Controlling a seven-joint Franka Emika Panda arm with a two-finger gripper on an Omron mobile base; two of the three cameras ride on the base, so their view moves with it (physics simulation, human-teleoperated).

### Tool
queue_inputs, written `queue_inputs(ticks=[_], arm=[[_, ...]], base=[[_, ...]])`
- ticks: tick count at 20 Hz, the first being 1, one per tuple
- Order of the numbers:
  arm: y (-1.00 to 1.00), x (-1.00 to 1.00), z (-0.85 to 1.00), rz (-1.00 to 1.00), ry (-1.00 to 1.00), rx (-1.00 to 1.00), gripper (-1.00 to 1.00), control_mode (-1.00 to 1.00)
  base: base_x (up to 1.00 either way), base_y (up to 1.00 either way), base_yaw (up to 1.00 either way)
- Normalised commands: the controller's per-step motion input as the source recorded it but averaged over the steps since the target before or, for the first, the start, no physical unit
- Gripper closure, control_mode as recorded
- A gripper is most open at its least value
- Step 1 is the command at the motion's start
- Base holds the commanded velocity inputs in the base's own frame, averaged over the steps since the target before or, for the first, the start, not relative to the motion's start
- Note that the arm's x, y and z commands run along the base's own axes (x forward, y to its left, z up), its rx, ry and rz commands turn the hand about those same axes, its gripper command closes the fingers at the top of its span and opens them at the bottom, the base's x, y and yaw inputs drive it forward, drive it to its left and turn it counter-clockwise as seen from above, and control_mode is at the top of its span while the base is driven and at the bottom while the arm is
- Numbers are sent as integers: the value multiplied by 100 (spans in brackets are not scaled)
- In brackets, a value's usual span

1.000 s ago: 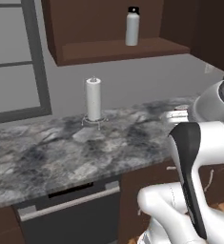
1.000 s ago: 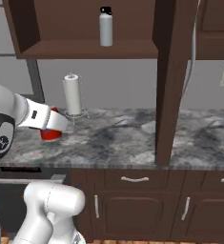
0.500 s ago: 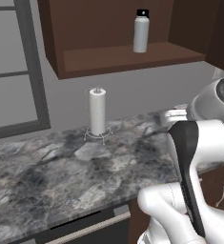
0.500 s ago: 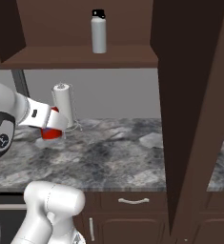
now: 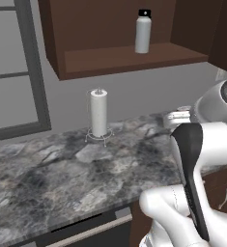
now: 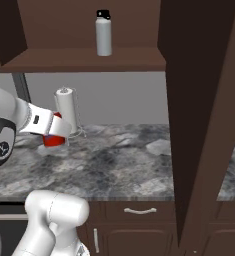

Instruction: Pick the water bottle, boxed drink, can from the counter and place them in the open cabinet.

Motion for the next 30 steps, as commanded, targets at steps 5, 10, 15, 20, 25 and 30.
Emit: queue_inputs(ticks=[5,10,15,20,25,30], arm=[[0,0,0,0,0,0,100,-100],[7,-46,0,2,-24,0,100,-100],[0,-54,30,15,-29,0,100,-100],[7,-17,82,25,-4,3,100,-100],[27,0,69,23,-3,2,100,-100],[33,0,55,5,0,0,100,-100]], base=[[0,0,0],[0,0,0],[0,0,0],[0,0,0],[0,0,0],[0,0,0]])
